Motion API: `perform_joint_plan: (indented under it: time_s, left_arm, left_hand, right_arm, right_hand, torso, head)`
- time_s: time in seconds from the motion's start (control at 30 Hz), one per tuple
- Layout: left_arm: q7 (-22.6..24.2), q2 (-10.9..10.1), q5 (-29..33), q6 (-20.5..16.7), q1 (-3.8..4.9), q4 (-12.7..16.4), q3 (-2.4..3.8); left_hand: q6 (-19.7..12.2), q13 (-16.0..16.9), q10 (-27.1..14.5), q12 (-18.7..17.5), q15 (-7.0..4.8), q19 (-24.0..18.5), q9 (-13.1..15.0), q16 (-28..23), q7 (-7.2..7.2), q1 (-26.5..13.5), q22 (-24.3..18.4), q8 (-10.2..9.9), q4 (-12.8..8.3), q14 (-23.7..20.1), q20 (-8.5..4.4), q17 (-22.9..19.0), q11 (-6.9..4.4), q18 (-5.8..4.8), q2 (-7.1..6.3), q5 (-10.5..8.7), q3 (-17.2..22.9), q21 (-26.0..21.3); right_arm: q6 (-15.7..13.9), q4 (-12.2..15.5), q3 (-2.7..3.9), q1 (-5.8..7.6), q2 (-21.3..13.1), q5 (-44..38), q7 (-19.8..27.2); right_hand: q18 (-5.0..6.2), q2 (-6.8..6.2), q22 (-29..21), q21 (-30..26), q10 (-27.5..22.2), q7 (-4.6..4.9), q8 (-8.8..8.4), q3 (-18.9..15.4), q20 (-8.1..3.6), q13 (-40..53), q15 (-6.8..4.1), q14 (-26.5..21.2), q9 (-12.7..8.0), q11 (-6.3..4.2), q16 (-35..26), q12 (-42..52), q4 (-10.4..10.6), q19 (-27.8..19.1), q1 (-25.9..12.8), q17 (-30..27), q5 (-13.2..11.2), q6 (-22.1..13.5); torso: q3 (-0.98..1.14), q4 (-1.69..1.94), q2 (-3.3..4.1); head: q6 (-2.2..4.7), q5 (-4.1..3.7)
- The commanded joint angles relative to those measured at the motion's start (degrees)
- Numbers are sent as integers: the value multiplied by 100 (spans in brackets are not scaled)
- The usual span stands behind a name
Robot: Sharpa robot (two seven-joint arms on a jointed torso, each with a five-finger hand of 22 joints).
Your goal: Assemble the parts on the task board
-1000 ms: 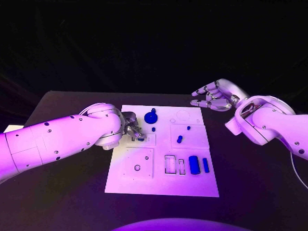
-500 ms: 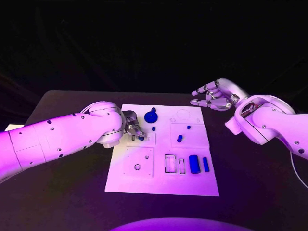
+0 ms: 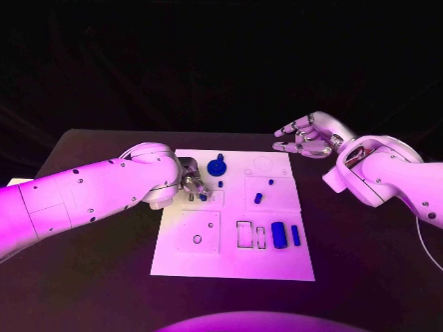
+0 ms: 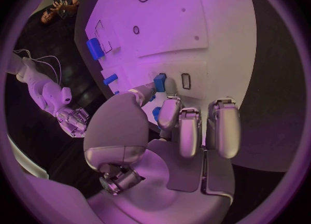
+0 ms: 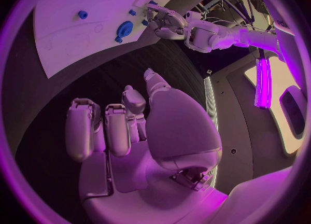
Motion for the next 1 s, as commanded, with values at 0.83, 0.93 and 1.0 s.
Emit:
perform_joint_plan:
  time_s: [0.83,0.93,1.0]
  left_arm:
    - [-30,-2,17,154,-14,-124,-4]
    - [-29,-37,17,116,-15,-75,18]
    - [-27,-62,17,95,-16,-41,41]
  left_hand:
    - [171,72,97,83,-83,349,163,17,-48,-774,806,68,689,605,-77,1507,-47,-68,-26,-45,-1764,74]
    - [178,84,105,93,-87,353,172,17,-53,-742,817,68,693,605,-80,1507,-50,-70,18,-43,-1872,80]
    - [182,89,109,98,-88,355,176,17,-54,-735,823,69,697,605,-81,1507,-52,-71,29,-43,-1921,83]
  right_arm:
    - [160,-5,0,-4,-2,-14,23]
    - [183,-16,-1,-7,5,-13,20]
    - [189,-23,-2,-9,8,-13,22]
  right_hand:
    - [-43,-7,-77,-72,-61,8,12,-110,-19,-60,3,347,-13,-30,-82,-52,62,-55,-22,309,86,39]
    - [-37,-9,-104,-86,-71,8,12,-116,-19,-74,3,339,-13,-30,-106,-72,66,-67,-26,274,86,39]
    - [-37,-9,-107,-88,-72,9,11,-119,-19,-74,3,338,-13,-29,-107,-72,67,-68,-28,272,85,38]
  torso:
    - [-10,12,-6]
    - [-14,4,-3]
    - [-11,2,-2]
  head:
    - [4,-53]
    - [26,-71]
    - [26,-68]
